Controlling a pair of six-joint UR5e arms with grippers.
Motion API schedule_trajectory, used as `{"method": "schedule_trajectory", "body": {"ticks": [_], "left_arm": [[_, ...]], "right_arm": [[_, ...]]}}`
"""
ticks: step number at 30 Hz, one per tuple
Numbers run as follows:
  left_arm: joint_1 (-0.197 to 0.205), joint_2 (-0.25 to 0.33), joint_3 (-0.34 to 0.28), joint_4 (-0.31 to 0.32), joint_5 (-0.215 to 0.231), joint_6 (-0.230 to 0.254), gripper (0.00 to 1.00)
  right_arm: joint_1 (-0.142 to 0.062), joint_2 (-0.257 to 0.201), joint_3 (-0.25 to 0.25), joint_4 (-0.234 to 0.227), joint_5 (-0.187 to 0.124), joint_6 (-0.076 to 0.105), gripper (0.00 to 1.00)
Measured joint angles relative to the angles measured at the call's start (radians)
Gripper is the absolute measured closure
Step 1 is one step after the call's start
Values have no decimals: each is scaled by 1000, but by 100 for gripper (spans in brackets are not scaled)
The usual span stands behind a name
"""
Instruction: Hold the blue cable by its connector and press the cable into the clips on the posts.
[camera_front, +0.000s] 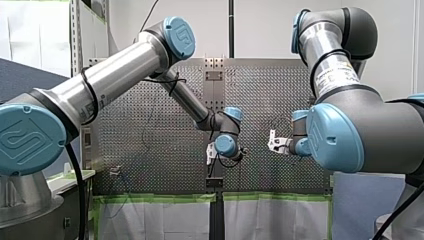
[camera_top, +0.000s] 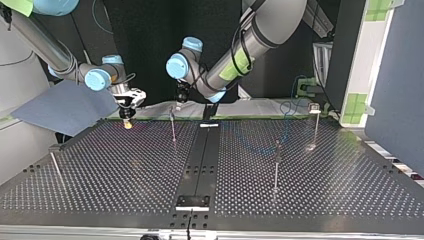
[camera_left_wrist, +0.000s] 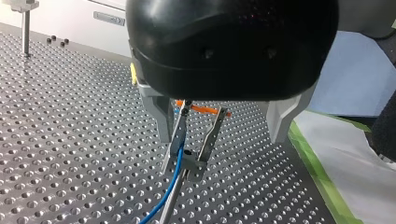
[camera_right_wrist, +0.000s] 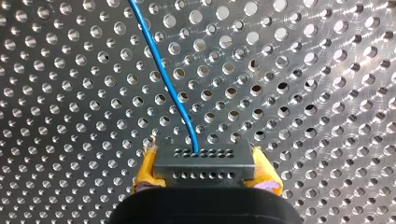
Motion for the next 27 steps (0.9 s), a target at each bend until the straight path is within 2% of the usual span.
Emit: {"method": "schedule_trajectory", "body": {"ticks": [19,27], "left_arm": [[-12,0,0,-4,-74,-5,2],[-42,45,-34,8,-106,4,2]], "right_arm": [[-6,3,0,2,-17,9,100],[-6,3,0,6,-17,8,100]]}}
